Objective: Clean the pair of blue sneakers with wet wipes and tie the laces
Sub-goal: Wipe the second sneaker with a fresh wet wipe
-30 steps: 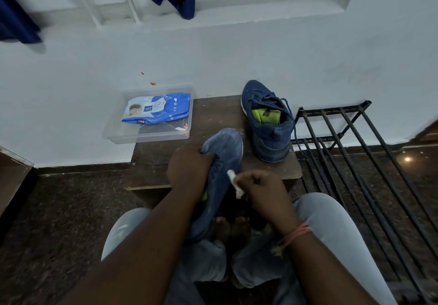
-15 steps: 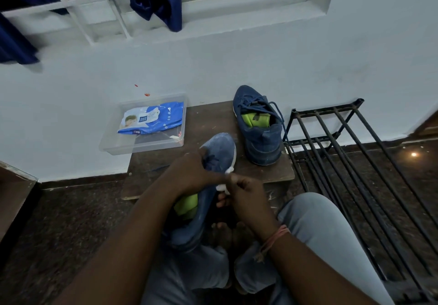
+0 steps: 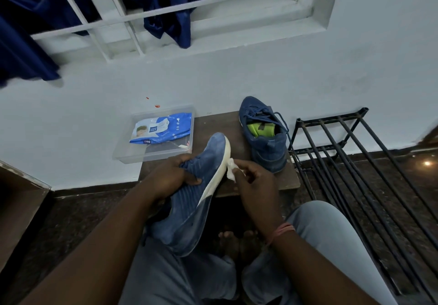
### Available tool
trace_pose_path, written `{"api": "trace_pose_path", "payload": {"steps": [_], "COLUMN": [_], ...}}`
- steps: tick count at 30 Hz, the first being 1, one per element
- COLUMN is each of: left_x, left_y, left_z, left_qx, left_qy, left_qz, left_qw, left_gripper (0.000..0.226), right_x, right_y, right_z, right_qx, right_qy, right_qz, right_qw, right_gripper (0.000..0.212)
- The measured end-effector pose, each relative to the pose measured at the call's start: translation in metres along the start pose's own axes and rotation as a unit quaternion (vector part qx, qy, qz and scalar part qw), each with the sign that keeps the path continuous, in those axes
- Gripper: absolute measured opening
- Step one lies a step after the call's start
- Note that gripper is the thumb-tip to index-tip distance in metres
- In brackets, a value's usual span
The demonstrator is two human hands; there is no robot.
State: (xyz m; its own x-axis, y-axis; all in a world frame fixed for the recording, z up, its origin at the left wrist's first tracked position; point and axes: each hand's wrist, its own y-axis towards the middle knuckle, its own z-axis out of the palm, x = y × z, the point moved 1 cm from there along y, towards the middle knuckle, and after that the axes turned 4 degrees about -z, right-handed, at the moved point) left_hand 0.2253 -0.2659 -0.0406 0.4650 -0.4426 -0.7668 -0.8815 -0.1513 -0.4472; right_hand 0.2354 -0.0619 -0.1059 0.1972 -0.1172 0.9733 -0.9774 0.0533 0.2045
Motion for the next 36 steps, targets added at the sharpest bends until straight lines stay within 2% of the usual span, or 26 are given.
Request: {"api": "trace_pose_path", "payload": {"steps": [2,4,6,8,11,14,16,19,21,23,26,29,33,36], "left_x": [0.002,0.004,0.001,-0.001,0.000,0.000,0.000,0.001,0.001,0.003,0.010,0.012,0.005,0.003], "left_y": [-0.004,-0.003,-0.002,-0.001,0.005,0.014,0.017,0.019,0.021,0.020,0.020,0.022,0.024,0.023], "left_z": [0.000,0.002,0.003,0.007,0.014,0.017,0.017,0.015,0.014,0.014,0.015,0.018,0.025,0.027], "left_qx": [-0.006,0.015,0.028,0.026,0.026,0.035,0.043,0.039,0.036,0.030,0.024,0.024,0.022,0.007], "left_qy": [0.011,0.032,0.085,0.137,0.161,0.170,0.171,0.172,0.172,0.157,0.099,0.107,0.175,0.190], "left_qz": [0.020,0.039,0.064,0.107,0.142,0.143,0.144,0.140,0.142,0.140,0.122,0.131,0.143,0.144], "left_qw": [1.000,0.999,0.994,0.984,0.976,0.974,0.974,0.974,0.974,0.977,0.987,0.985,0.974,0.971], "left_gripper": [0.052,0.068,0.082,0.086,0.081,0.077,0.078,0.078,0.078,0.077,0.078,0.081,0.081,0.079], "right_x": [0.001,0.005,0.004,0.000,-0.005,-0.004,-0.003,-0.006,-0.010,-0.008,0.004,0.001,-0.008,-0.009], "right_y": [0.012,0.029,0.044,0.048,0.034,0.007,0.005,0.036,0.064,0.072,0.041,0.027,0.072,0.069], "right_z": [0.008,0.016,0.022,0.027,0.028,0.034,0.036,0.035,0.032,0.029,0.030,0.034,0.034,0.034], "right_qx": [-0.019,-0.031,-0.012,0.008,0.021,0.060,0.057,0.029,0.025,0.035,0.097,0.156,0.097,0.096], "right_qy": [-0.076,-0.124,-0.169,-0.218,-0.213,-0.223,-0.204,-0.224,-0.267,-0.285,-0.254,-0.310,-0.351,-0.374], "right_qz": [-0.029,-0.042,-0.063,-0.084,-0.059,-0.070,-0.060,-0.020,0.001,-0.009,-0.029,-0.060,-0.023,-0.015], "right_qw": [0.996,0.991,0.984,0.972,0.975,0.970,0.976,0.974,0.963,0.958,0.962,0.936,0.931,0.922], "right_gripper": [0.016,0.014,0.014,0.015,0.020,0.024,0.026,0.031,0.026,0.024,0.034,0.027,0.021,0.022]}}
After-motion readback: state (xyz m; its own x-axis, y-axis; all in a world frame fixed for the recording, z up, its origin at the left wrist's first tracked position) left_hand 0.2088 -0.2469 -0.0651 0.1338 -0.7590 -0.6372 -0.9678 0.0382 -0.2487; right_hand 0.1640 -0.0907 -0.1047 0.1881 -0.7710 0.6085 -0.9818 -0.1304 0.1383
